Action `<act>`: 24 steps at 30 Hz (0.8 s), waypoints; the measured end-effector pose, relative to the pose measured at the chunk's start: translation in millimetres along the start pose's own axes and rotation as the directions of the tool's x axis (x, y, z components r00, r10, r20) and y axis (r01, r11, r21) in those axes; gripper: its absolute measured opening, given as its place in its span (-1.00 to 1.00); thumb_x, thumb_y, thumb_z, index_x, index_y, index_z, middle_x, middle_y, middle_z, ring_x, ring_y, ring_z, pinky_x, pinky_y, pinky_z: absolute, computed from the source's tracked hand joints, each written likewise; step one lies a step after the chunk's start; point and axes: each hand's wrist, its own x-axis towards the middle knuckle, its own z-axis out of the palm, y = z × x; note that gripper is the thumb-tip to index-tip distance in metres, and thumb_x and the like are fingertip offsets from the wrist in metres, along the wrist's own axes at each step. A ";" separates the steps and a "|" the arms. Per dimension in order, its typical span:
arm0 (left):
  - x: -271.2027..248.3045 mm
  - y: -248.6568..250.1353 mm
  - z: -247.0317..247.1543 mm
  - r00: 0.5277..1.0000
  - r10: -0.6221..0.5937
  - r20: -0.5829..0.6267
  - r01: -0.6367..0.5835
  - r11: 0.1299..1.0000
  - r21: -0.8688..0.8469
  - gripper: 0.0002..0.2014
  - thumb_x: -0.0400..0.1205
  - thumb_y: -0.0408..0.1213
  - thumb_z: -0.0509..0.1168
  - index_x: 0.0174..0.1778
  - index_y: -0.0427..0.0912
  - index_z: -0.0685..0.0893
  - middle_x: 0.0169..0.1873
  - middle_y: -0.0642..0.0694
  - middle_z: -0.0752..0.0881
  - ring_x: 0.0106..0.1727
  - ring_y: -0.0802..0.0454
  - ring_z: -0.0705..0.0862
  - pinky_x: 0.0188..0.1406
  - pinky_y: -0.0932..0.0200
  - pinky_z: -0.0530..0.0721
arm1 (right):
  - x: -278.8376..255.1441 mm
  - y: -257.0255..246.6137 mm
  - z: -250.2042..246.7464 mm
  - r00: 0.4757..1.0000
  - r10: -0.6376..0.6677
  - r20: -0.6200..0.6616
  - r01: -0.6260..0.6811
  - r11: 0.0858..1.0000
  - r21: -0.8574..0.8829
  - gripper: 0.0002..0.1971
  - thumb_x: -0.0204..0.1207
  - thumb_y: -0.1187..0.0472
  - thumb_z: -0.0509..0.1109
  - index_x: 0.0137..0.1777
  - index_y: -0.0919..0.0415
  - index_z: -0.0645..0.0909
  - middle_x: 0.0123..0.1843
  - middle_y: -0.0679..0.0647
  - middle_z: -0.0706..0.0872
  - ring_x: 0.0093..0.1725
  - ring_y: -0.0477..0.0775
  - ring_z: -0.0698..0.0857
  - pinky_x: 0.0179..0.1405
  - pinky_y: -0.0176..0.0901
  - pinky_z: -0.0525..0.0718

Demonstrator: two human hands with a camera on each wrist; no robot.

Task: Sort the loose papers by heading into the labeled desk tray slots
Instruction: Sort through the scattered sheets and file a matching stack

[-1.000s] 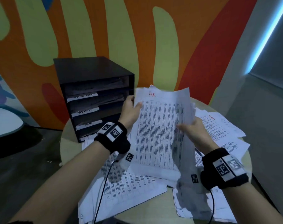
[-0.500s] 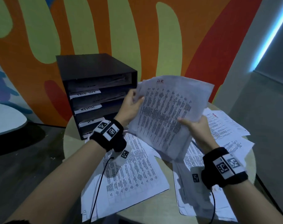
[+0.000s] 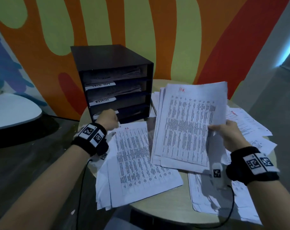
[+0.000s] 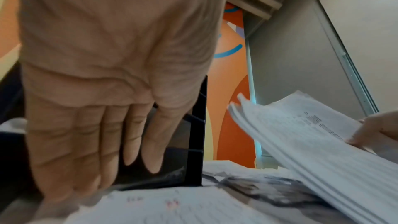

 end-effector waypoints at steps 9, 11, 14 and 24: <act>-6.4 -24.6 23.0 0.984 -0.053 0.171 0.012 0.973 0.229 -0.56 0.36 -0.40 0.57 -0.11 -0.07 0.41 -0.14 -0.08 0.47 -0.16 -0.06 0.51 -0.24 0.09 0.55 | -6.5 31.1 9.8 0.998 0.063 0.029 -0.060 0.993 -0.099 -0.76 0.47 0.54 0.43 0.11 0.49 0.55 0.00 0.30 0.59 0.00 0.23 0.53 -0.05 0.03 0.47; -6.8 -26.7 25.0 0.982 -0.062 0.180 0.018 0.971 0.237 -0.58 0.40 -0.43 0.55 -0.04 -0.05 0.45 -0.08 -0.07 0.50 -0.11 -0.06 0.53 -0.18 0.09 0.59 | -7.3 30.1 10.7 0.999 0.045 0.028 -0.042 0.994 -0.099 -0.80 0.47 0.55 0.42 0.06 0.46 0.54 -0.01 0.30 0.59 -0.01 0.22 0.52 -0.05 0.01 0.45; -6.4 -29.1 24.4 0.991 -0.051 0.127 0.027 0.982 0.187 -0.73 0.45 -0.55 0.41 0.02 -0.22 0.60 0.01 -0.18 0.67 -0.02 -0.13 0.67 -0.12 0.03 0.70 | -7.1 29.8 11.4 0.999 0.037 0.026 -0.034 0.994 -0.103 -0.80 0.46 0.54 0.43 0.03 0.43 0.52 0.00 0.29 0.61 0.00 0.23 0.54 -0.03 0.03 0.48; -22.8 15.2 -8.3 0.917 0.020 -0.399 -0.288 0.726 -0.625 -0.76 0.62 -0.36 0.40 0.18 -0.14 0.57 -0.03 -0.10 0.67 -0.05 -0.04 0.68 -0.11 0.05 0.66 | -2.2 32.9 11.4 0.997 0.071 -0.002 -0.070 0.992 -0.102 -0.64 0.45 0.55 0.45 0.25 0.55 0.52 0.06 0.30 0.60 0.04 0.26 0.55 0.00 0.02 0.51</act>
